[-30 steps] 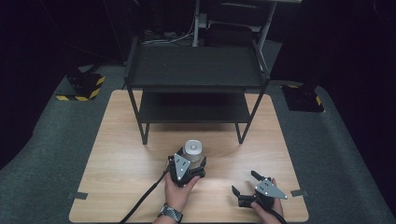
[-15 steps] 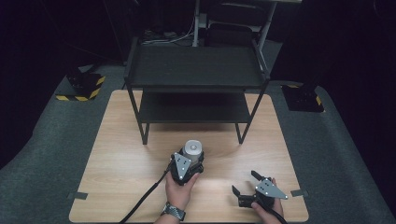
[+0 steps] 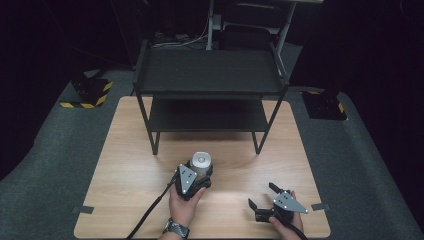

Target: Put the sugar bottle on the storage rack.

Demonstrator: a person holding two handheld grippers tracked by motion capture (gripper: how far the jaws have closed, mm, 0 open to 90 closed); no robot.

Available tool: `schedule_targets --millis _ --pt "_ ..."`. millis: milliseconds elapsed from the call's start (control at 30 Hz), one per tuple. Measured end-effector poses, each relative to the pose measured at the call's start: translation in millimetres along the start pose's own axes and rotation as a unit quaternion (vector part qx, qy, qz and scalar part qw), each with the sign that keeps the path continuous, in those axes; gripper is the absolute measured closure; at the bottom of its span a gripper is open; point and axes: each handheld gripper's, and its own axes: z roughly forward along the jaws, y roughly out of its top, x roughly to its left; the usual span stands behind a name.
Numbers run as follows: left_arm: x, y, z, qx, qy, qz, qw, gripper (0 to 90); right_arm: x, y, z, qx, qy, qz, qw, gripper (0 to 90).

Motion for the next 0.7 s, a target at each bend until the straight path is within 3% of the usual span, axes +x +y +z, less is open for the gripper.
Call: schedule_targets --millis 367,700 --pt "24.3 17.7 -23.0 -0.017 0.002 -0.001 0.9999 28.2 0.6 0.3 0.3 0.001 -0.002 0.001 1.0000 0.3" --pt "33.8 50.4 -36.4 -0.026 0.019 0.004 0.9995 28.2 0.7 0.6 0.5 0.002 -0.004 0.001 1.0000 0.2"
